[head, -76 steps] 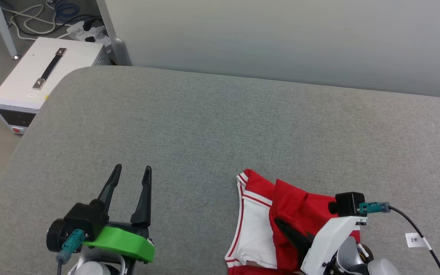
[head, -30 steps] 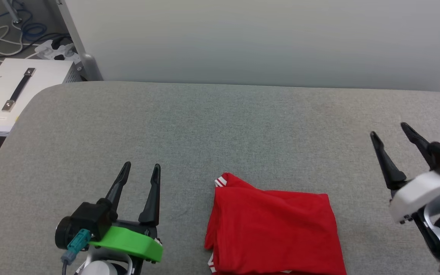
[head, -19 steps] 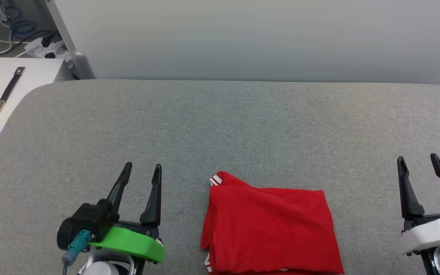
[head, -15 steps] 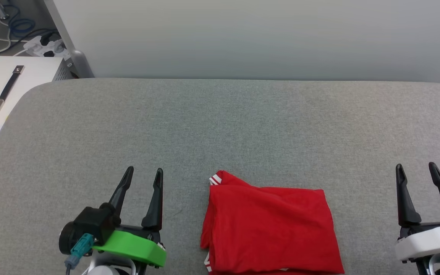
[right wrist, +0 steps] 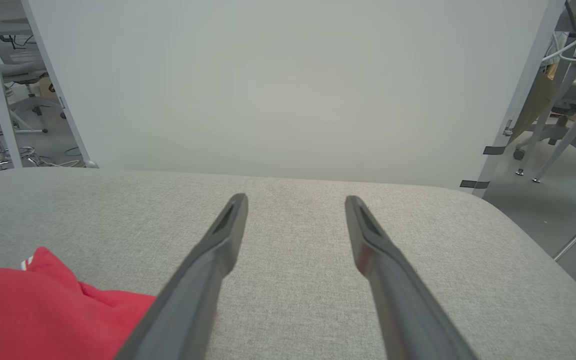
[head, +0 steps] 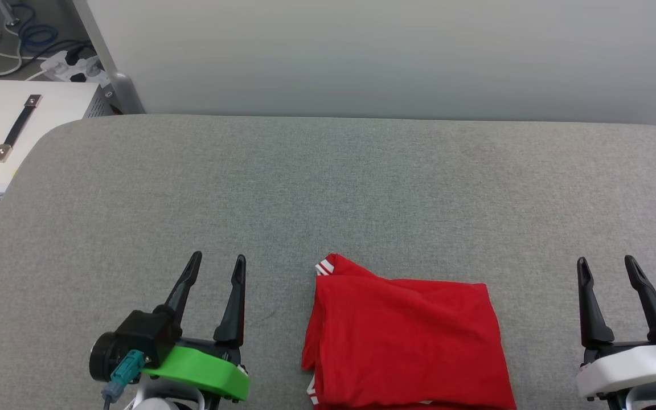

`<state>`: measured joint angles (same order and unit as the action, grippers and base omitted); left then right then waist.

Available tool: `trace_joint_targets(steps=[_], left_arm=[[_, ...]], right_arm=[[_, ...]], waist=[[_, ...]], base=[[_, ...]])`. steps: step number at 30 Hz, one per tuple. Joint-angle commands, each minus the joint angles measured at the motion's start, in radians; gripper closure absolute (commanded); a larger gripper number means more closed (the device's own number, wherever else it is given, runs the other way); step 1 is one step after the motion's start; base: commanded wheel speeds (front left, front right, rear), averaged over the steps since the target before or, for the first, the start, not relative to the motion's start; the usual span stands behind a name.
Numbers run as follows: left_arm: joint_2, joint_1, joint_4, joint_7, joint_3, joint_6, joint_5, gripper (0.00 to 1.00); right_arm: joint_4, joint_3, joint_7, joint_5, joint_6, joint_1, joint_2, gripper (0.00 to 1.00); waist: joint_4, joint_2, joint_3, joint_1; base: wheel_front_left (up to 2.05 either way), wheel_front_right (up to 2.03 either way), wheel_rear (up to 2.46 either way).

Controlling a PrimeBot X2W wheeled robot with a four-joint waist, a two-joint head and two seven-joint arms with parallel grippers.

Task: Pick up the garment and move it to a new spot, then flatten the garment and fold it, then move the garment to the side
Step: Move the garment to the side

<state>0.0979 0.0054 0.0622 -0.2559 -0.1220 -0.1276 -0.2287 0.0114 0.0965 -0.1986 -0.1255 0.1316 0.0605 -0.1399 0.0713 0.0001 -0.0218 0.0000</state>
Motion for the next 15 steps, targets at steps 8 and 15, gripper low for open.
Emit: trace_joint_targets(steps=[8, 15], left_arm=[[0.0, 0.008, 0.009, -0.006, -0.005, -0.003, 0.007, 0.0], [0.003, -0.004, 0.01, -0.006, -0.014, -0.003, 0.007, 0.0]], right_arm=[[-0.007, -0.013, 0.014, -0.002, -0.001, -0.001, -0.008, 0.0], [0.02, -0.069, 0.185, -0.08, -0.001, -0.026, -0.06, 0.0]], waist=[[0.002, -0.0001, 0.003, 0.0], [0.006, -0.0001, -0.012, 0.0]], base=[[0.0, 0.0, 0.0], [0.0, 0.0, 0.0]])
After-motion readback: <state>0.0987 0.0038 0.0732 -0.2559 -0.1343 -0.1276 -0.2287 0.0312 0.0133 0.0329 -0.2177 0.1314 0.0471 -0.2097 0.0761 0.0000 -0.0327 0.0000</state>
